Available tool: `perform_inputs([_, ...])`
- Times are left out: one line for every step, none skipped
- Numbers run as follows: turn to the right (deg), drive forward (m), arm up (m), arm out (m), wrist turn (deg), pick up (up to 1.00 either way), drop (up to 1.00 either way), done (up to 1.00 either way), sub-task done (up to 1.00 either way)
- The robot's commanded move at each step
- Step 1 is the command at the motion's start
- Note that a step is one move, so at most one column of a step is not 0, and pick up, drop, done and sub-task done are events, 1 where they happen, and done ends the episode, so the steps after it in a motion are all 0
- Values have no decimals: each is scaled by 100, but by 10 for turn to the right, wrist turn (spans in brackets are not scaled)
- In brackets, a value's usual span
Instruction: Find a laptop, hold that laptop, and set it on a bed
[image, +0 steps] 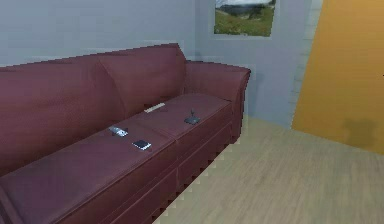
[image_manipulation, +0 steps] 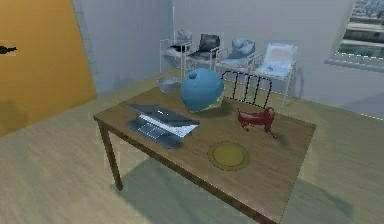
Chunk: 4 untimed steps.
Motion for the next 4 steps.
perform_inputs([0,0,32,0,0,0,0,0,0])
perform_inputs([0,0,0,50,0,0,0,0,0])
perform_inputs([0,0,0,0,450,0,0,0,0])
perform_inputs([0,0,0,0,450,0,0,0,0])
